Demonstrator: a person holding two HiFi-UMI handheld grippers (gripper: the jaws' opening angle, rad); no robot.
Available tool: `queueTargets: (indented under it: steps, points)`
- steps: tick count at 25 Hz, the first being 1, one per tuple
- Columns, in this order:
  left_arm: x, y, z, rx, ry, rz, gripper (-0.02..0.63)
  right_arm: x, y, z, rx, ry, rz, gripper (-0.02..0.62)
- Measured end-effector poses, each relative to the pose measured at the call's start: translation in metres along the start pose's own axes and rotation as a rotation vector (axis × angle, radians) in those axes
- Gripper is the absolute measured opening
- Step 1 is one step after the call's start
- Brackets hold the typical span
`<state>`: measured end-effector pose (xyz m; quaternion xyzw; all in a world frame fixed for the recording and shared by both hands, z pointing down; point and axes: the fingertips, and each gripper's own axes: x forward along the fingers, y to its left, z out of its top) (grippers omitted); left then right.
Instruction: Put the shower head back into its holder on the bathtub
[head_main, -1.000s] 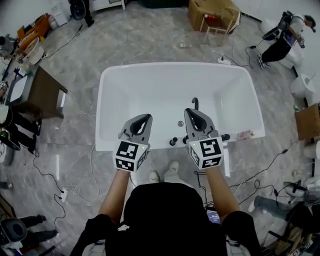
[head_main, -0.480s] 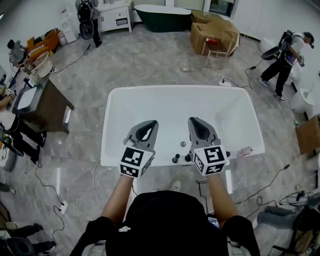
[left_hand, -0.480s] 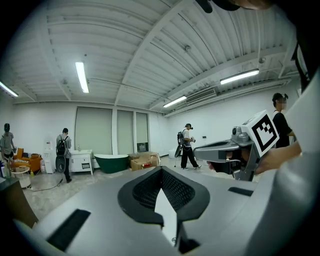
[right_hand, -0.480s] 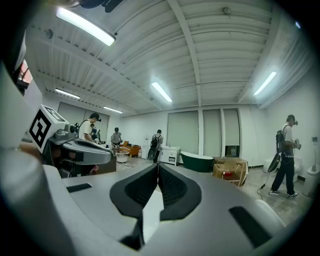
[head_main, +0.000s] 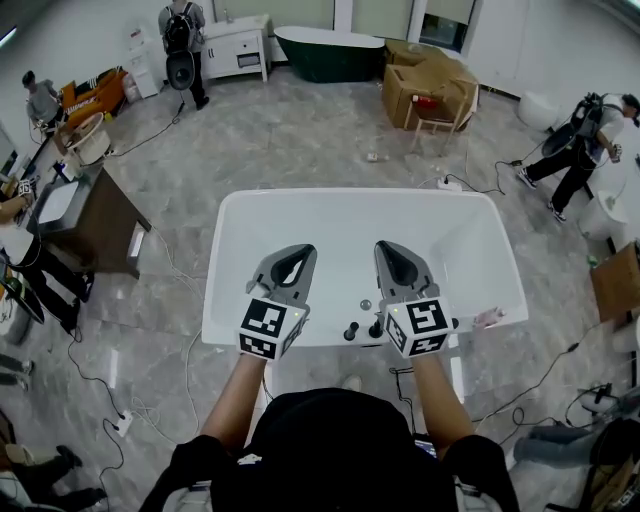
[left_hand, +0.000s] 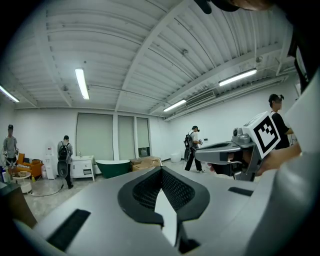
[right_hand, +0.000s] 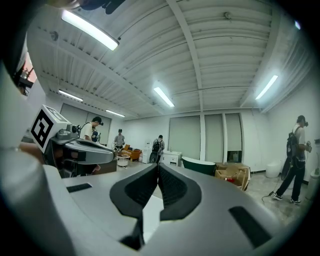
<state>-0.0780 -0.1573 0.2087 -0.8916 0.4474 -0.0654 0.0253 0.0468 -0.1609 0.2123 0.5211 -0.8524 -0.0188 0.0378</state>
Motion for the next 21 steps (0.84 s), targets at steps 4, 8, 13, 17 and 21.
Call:
queueTargets:
  steps: [4,8,13,17,21]
  points:
    - [0.001,0.005,0.002,0.001,-0.004,0.005,0.014,0.004,-0.001,0.003,0.003,-0.005,-0.001,0.023]
    - [0.003,0.004,0.002,-0.002,-0.004,0.010,0.014,0.004,-0.004,0.003,0.010,-0.006,-0.002,0.023]
    - [0.004,0.004,0.002,-0.008,-0.006,0.018,0.014,0.004,-0.007,0.001,0.018,-0.009,-0.006,0.023]
    - [0.004,0.008,-0.002,-0.015,-0.002,0.023,0.014,0.008,-0.007,-0.002,0.024,-0.007,-0.009,0.023]
    - [0.004,0.014,-0.005,-0.015,0.001,0.030,0.014,0.013,-0.005,-0.003,0.027,-0.006,-0.010,0.023]
